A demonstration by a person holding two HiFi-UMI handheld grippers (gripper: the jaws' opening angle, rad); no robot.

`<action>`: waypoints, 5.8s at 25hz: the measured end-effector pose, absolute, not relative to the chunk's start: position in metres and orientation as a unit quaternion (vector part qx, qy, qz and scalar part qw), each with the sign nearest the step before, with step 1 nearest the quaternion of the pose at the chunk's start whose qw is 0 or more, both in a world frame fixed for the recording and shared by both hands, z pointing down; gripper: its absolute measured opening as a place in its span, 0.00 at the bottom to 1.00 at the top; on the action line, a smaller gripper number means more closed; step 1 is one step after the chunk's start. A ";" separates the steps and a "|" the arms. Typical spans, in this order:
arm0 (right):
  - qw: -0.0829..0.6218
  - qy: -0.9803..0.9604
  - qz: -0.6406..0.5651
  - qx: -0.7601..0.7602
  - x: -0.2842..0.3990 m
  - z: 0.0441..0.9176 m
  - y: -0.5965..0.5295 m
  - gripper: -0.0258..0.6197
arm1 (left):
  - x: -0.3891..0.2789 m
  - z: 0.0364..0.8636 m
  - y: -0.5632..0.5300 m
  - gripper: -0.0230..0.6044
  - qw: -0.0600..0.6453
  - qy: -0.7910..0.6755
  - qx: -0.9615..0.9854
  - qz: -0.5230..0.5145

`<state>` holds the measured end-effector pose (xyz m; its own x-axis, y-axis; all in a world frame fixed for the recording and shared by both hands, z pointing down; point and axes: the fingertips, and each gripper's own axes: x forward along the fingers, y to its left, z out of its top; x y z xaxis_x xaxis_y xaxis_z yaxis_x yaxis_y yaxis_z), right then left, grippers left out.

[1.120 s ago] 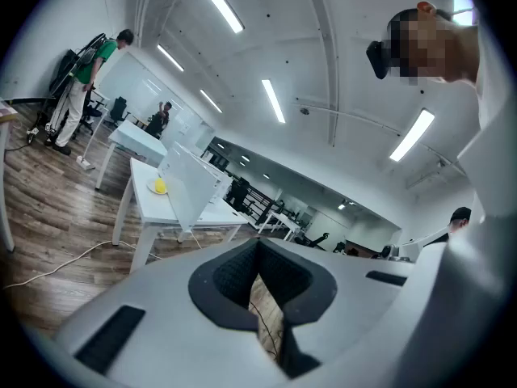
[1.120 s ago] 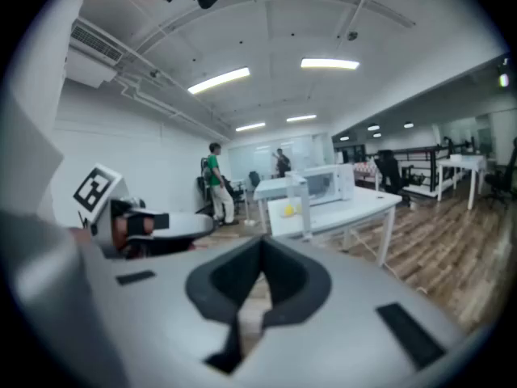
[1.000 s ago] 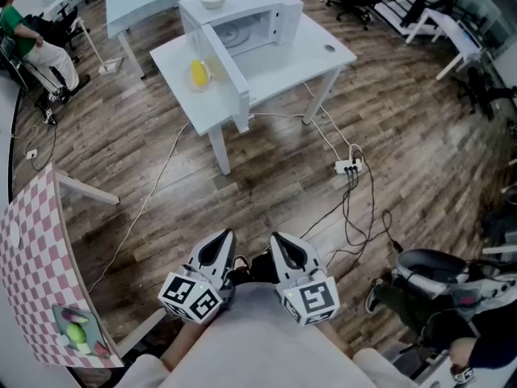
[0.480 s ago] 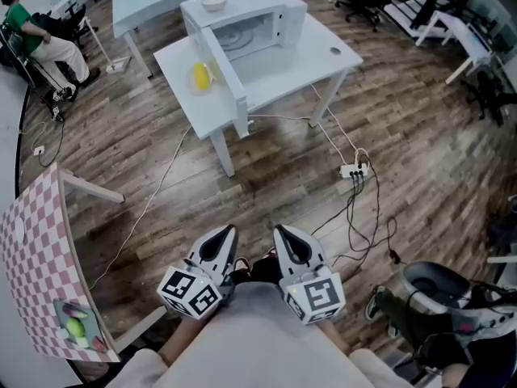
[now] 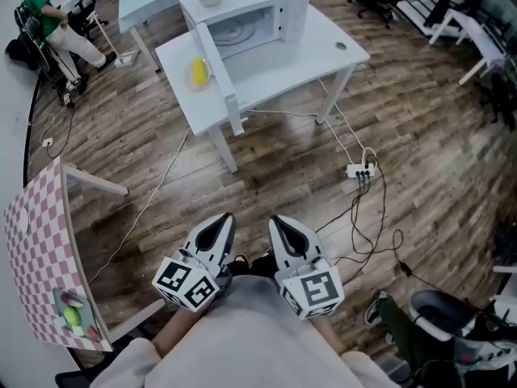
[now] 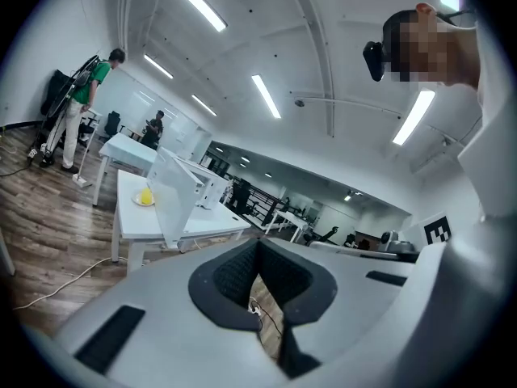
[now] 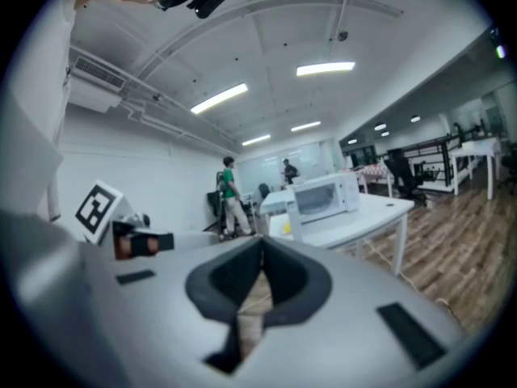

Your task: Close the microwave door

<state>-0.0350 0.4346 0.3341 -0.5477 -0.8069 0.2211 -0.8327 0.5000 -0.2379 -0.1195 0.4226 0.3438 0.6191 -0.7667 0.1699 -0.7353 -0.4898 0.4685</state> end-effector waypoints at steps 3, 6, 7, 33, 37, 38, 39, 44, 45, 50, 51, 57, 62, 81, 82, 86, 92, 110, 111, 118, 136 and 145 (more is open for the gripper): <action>0.031 -0.868 0.160 0.469 -0.027 0.333 0.429 0.08 | -0.111 0.343 0.420 0.06 0.250 -0.440 0.862 -0.030; 0.023 -0.871 0.163 0.463 -0.024 0.332 0.427 0.08 | -0.106 0.343 0.420 0.06 0.251 -0.440 0.862 -0.028; 0.021 -0.872 0.165 0.460 -0.024 0.332 0.426 0.08 | -0.104 0.343 0.420 0.06 0.252 -0.439 0.862 -0.027; 0.028 -0.888 0.163 0.430 -0.025 0.330 0.324 0.08 | -0.104 0.346 0.317 0.06 0.261 -0.453 0.851 -0.044; 0.031 -0.891 0.163 0.422 -0.031 0.329 0.298 0.08 | -0.106 0.344 0.292 0.06 0.261 -0.451 0.852 -0.042; 0.032 -0.892 0.165 0.419 -0.033 0.329 0.292 0.08 | -0.107 0.343 0.285 0.06 0.261 -0.451 0.852 -0.041; 0.033 -0.893 0.166 0.416 -0.035 0.329 0.285 0.08 | -0.108 0.343 0.279 0.06 0.262 -0.451 0.852 -0.041; 0.039 -0.898 0.166 0.405 -0.048 0.328 0.251 0.08 | -0.115 0.341 0.246 0.06 0.265 -0.446 0.854 -0.041; 0.040 -0.899 0.165 0.405 -0.051 0.328 0.245 0.08 | -0.117 0.340 0.240 0.06 0.266 -0.445 0.854 -0.042; 0.046 -0.900 0.164 0.401 -0.061 0.326 0.216 0.08 | -0.124 0.333 0.209 0.06 0.251 -0.442 0.860 -0.040; 0.048 -0.900 0.164 0.401 -0.063 0.326 0.210 0.08 | -0.126 0.331 0.203 0.06 0.248 -0.441 0.862 -0.040; 0.049 -0.903 0.158 0.397 -0.083 0.324 0.172 0.08 | -0.147 0.330 0.171 0.06 0.241 -0.438 0.865 -0.039; 0.051 -0.901 0.155 0.402 -0.095 0.323 0.143 0.08 | -0.169 0.335 0.145 0.06 0.248 -0.431 0.867 -0.034; 0.054 -0.882 0.172 0.436 -0.092 0.337 0.118 0.08 | -0.165 0.359 0.128 0.06 0.256 -0.360 0.897 -0.002; 0.052 -0.883 0.173 0.434 -0.091 0.337 0.116 0.08 | -0.164 0.359 0.128 0.06 0.256 -0.356 0.899 0.000; 0.051 -0.891 0.174 0.415 -0.087 0.336 0.101 0.08 | -0.161 0.359 0.125 0.06 0.254 -0.348 0.902 0.003; 0.067 -0.902 0.179 0.387 -0.097 0.340 0.085 0.08 | -0.164 0.361 0.116 0.06 0.261 -0.358 0.897 0.003; 0.077 -0.893 0.193 0.400 -0.094 0.350 0.081 0.08 | -0.158 0.374 0.107 0.06 0.298 -0.334 0.894 -0.001; 0.077 -0.892 0.193 0.402 -0.093 0.351 0.081 0.08 | -0.158 0.374 0.107 0.06 0.299 -0.332 0.895 -0.001; 0.076 -0.887 0.198 0.410 -0.090 0.353 0.081 0.08 | -0.153 0.373 0.106 0.06 0.300 -0.316 0.900 0.001; 0.099 -0.881 0.190 0.421 -0.072 0.359 0.067 0.08 | -0.130 0.374 0.097 0.06 0.314 -0.282 0.907 0.007; 0.099 -0.874 0.201 0.431 -0.053 0.363 0.056 0.08 | -0.113 0.374 0.089 0.06 0.323 -0.268 0.908 0.009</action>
